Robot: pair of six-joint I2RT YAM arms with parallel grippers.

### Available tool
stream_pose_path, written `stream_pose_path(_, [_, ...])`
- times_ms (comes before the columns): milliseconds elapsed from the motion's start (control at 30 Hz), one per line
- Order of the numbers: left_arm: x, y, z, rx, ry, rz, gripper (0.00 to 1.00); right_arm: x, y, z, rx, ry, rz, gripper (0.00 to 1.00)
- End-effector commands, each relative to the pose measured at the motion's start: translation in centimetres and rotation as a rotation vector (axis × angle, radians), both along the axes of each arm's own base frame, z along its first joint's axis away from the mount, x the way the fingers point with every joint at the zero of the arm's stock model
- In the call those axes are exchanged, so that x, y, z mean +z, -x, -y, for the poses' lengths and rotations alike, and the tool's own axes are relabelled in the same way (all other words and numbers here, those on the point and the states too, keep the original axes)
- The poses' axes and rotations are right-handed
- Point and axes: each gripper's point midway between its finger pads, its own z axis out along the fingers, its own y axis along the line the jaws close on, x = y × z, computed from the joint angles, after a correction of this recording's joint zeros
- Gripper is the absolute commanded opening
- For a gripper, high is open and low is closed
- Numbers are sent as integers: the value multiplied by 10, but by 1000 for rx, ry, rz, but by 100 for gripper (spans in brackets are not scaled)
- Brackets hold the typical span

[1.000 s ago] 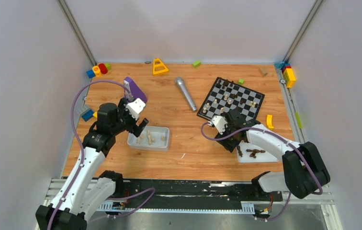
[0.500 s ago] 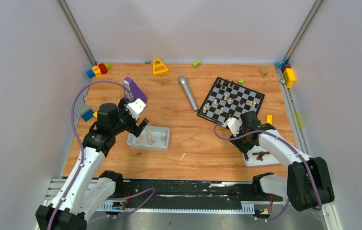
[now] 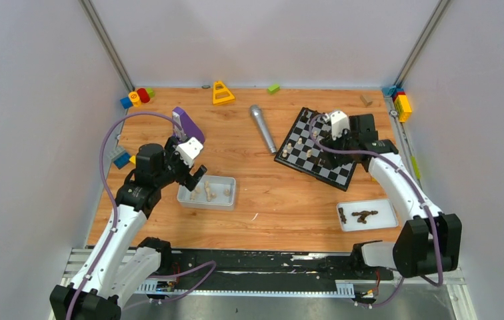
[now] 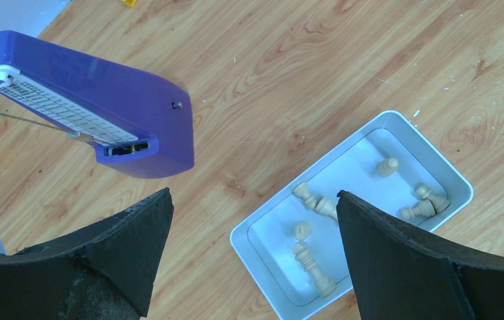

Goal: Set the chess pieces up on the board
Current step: Move the chessboard to the center of the board.

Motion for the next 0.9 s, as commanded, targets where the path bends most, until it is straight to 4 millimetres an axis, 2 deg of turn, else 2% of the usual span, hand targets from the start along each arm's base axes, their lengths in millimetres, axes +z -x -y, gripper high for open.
stream_pose_path(0, [19, -5, 2, -5, 20, 51, 100, 36, -58, 9, -212, -165, 107, 64])
stream_pose_path(167, [19, -4, 4, -14, 31, 51, 100, 49, -112, 50, -441, -297, 165, 64])
stream_pose_path(200, [19, -5, 5, -15, 34, 49, 100, 43, -124, 57, -482, -308, 159, 63])
stream_pose_path(233, [19, -5, 5, -16, 37, 48, 100, 47, -137, 63, -528, -335, 173, 62])
stream_pose_path(333, [18, -6, 6, -19, 38, 46, 100, 43, -168, 77, -618, -381, 174, 58])
stream_pose_path(467, [14, -9, 6, -17, 29, 40, 100, 32, -205, 94, -712, -398, 172, 53])
stream_pose_path(700, [8, -13, 5, -16, 10, 27, 100, 4, -248, 115, -827, -408, 165, 48])
stream_pose_path(867, [5, -15, 5, -16, 7, 17, 100, -22, -263, 126, -865, -388, 143, 47])
